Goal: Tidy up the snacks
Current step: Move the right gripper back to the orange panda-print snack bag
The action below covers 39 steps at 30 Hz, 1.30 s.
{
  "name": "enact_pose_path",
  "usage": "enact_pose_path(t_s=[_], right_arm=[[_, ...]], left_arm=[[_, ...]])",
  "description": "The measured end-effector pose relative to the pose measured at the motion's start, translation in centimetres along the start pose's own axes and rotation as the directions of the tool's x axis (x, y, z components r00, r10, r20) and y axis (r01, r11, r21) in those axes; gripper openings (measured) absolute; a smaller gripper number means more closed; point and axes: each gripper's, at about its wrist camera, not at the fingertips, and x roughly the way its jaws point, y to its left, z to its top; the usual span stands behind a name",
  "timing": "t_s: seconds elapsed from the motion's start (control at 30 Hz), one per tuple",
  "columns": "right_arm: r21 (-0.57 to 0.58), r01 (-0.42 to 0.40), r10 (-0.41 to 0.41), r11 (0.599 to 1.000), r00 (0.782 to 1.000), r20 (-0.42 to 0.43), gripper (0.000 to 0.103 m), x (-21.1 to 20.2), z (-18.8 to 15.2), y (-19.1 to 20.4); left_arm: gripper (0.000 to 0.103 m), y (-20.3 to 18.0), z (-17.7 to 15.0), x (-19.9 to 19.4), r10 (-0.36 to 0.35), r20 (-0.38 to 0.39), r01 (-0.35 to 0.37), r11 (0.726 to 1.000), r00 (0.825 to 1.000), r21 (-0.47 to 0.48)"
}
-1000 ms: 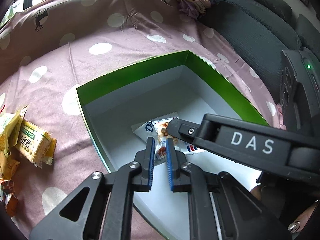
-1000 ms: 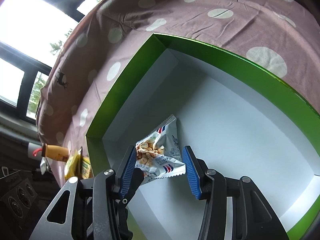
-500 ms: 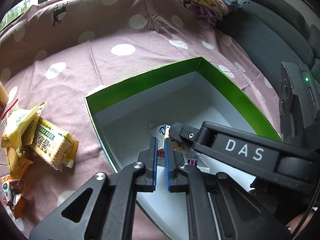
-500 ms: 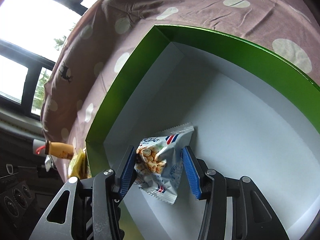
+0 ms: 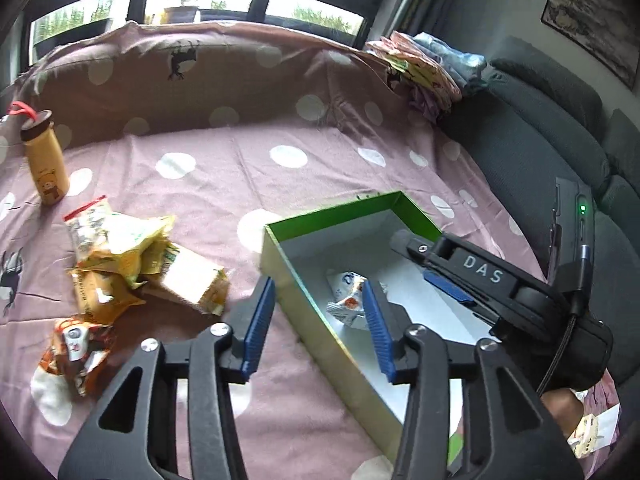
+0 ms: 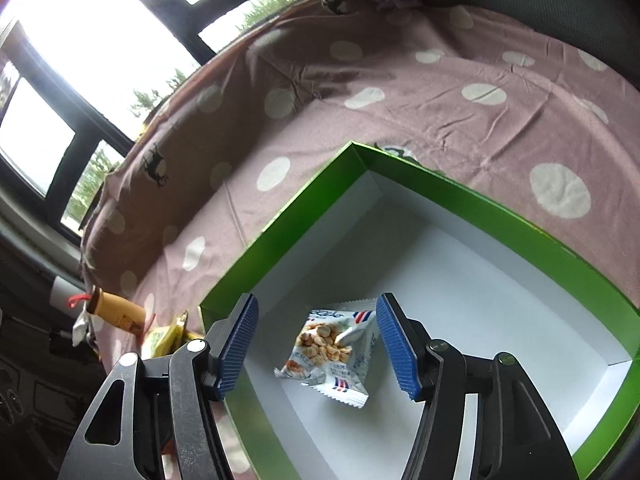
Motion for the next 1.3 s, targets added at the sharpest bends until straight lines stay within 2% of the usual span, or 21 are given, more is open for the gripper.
enact_pose_path(t_s=[0.07,0.13,0.17,0.23,0.3,0.47,0.6,0.7,0.77,0.83,0.87,0.97,1.0,1.07,1.1,1.13,1.2,1.3], right_arm=[[-0.028,-0.022,0.022,0.999,0.999,0.032,0.066,-0.8,-0.1,1.1],[-0.055,-0.057,0.060,0.997,0.996,0.059,0.080,-1.4,-0.4,2.5],[-0.071,-0.083,0.088,0.994,0.994,0.066,0.081,-1.6,-0.6,3.2],[-0.105,-0.134,0.140,0.985,0.989,0.049,0.081,-1.5,-1.1,4.9],[-0.139,-0.171,0.176,0.975,0.984,0.024,0.083,-1.3,-1.8,6.7],[-0.237,-0.220,0.207,0.946,0.975,-0.076,0.084,0.2,-4.4,11.3],[-0.285,-0.306,0.253,0.908,0.944,-0.210,0.084,2.7,-6.9,15.2],[-0.263,-0.385,0.286,0.885,0.894,-0.345,0.084,5.6,-8.7,17.5],[-0.242,-0.417,0.297,0.876,0.862,-0.410,0.084,7.6,-9.7,18.8],[-0.247,-0.417,0.275,0.875,0.847,-0.456,0.084,9.5,-10.7,19.8],[-0.266,-0.409,0.254,0.873,0.846,-0.469,0.084,10.2,-11.3,20.1],[-0.324,-0.394,0.210,0.860,0.853,-0.478,0.081,11.4,-12.5,20.9],[-0.329,-0.403,0.211,0.854,0.846,-0.490,0.076,11.7,-12.6,21.0],[-0.327,-0.434,0.229,0.840,0.829,-0.510,0.068,12.1,-12.8,21.2],[-0.333,-0.448,0.239,0.830,0.824,-0.513,0.060,12.2,-12.9,21.2],[-0.347,-0.456,0.242,0.820,0.825,-0.511,0.050,12.2,-12.9,21.3],[-0.379,-0.463,0.239,0.801,0.829,-0.506,0.041,12.5,-13.1,21.5],[-0.388,-0.472,0.203,0.792,0.802,-0.561,0.041,13.5,-14.0,21.7]], left_arm=[[0.068,1.9,-0.4,-2.1,0.061,0.037,-0.059,0.998,0.997,-0.037],[0.072,4.1,-1.1,-4.0,0.138,0.067,-0.132,0.988,0.988,-0.084],[0.076,5.3,-1.5,-4.8,0.174,0.073,-0.165,0.979,0.982,-0.116],[0.078,8.0,-2.5,-6.3,0.223,0.075,-0.206,0.960,0.972,-0.192],[0.078,10.8,-3.2,-7.3,0.241,0.064,-0.217,0.940,0.968,-0.263],[0.079,16.8,-5.3,-8.3,0.271,0.013,-0.242,0.880,0.962,-0.408],[0.079,20.5,-7.1,-6.9,0.212,-0.052,-0.209,0.834,0.976,-0.511],[0.078,21.8,-8.0,-5.4,0.139,-0.103,-0.173,0.807,0.985,-0.565],[0.078,22.1,-8.3,-4.8,0.102,-0.110,-0.147,0.793,0.989,-0.592],[0.078,22.1,-8.4,-4.6,0.077,-0.108,-0.127,0.787,0.991,-0.604],[0.077,22.1,-8.5,-4.5,0.073,-0.109,-0.124,0.785,0.991,-0.607],[0.069,21.8,-8.6,-4.3,0.068,-0.128,-0.133,0.785,0.989,-0.605],[0.067,21.8,-8.6,-4.1,0.059,-0.131,-0.126,0.788,0.990,-0.602],[0.056,21.7,-8.6,-3.9,0.044,-0.129,-0.113,0.791,0.991,-0.601],[0.054,21.5,-8.6,-3.9,0.042,-0.126,-0.109,0.794,0.991,-0.597],[0.049,21.4,-8.6,-3.9,0.041,-0.122,-0.106,0.799,0.992,-0.592],[0.041,21.1,-8.5,-3.7,0.045,-0.122,-0.108,0.807,0.991,-0.581],[0.034,21.1,-8.5,-3.6,0.051,-0.132,-0.118,0.809,0.990,-0.576]])
